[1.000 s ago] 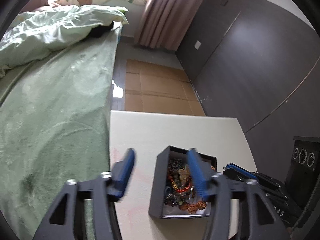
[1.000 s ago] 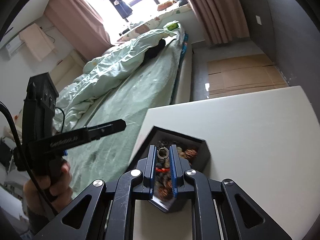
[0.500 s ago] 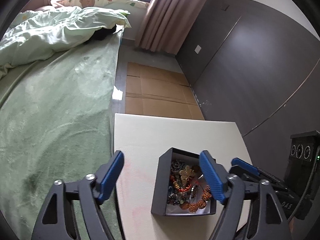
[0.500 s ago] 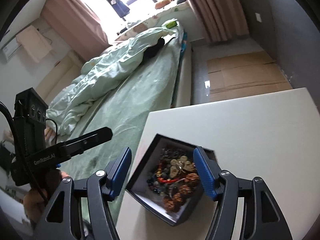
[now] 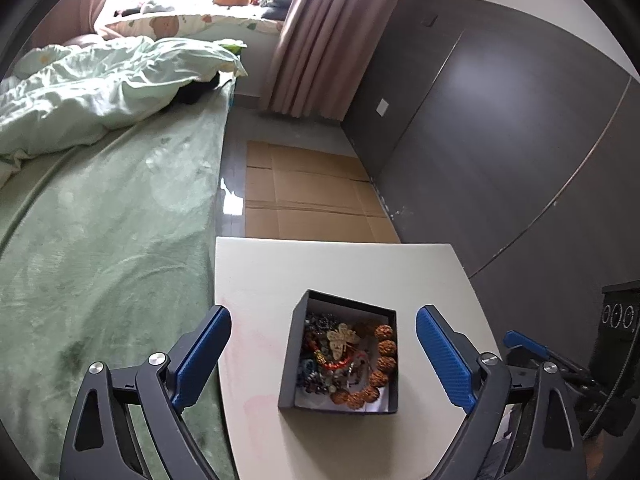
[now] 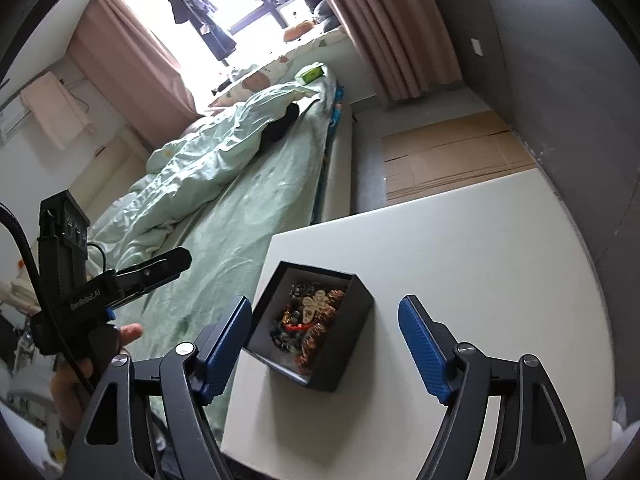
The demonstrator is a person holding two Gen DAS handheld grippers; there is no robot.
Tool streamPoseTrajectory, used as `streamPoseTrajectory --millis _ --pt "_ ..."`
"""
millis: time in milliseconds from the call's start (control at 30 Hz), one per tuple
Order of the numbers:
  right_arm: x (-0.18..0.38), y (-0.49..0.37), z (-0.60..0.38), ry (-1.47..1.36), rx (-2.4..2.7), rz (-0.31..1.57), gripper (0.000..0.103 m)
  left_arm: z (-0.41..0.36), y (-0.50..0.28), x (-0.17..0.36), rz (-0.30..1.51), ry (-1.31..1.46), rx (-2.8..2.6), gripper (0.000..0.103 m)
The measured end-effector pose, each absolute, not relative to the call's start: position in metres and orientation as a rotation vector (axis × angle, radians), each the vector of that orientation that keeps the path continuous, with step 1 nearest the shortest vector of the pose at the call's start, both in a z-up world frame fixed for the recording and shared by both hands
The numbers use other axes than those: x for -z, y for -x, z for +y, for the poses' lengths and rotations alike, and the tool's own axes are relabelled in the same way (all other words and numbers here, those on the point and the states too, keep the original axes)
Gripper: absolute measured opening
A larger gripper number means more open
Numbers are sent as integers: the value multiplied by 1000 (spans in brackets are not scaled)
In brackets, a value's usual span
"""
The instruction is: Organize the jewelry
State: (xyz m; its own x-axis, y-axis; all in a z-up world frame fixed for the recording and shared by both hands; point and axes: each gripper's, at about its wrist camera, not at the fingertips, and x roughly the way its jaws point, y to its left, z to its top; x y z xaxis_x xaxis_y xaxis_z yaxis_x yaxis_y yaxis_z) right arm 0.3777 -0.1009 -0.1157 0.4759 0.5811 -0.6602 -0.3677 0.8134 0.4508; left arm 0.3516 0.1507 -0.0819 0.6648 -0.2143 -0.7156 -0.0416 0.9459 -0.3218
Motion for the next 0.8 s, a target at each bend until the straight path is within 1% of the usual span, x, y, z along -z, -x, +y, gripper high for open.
streamPoseTrajectory --millis 33,167,233,667,800 --pt "114 -376 -103 -260 -585 902 83 148 -348 80 838 319 96 96" --pt "103 -363 -116 -261 -573 883 93 135 -329 72 816 263 80 102" --pt "100 -359 -121 -263 -579 885 102 128 -321 72 814 255 75 102" --pt "88 -316 -158 -156 -525 852 103 90 -258 56 739 162 18 102" --pt "96 -296 -175 -156 -507 860 103 91 -237 59 728 163 5 102"
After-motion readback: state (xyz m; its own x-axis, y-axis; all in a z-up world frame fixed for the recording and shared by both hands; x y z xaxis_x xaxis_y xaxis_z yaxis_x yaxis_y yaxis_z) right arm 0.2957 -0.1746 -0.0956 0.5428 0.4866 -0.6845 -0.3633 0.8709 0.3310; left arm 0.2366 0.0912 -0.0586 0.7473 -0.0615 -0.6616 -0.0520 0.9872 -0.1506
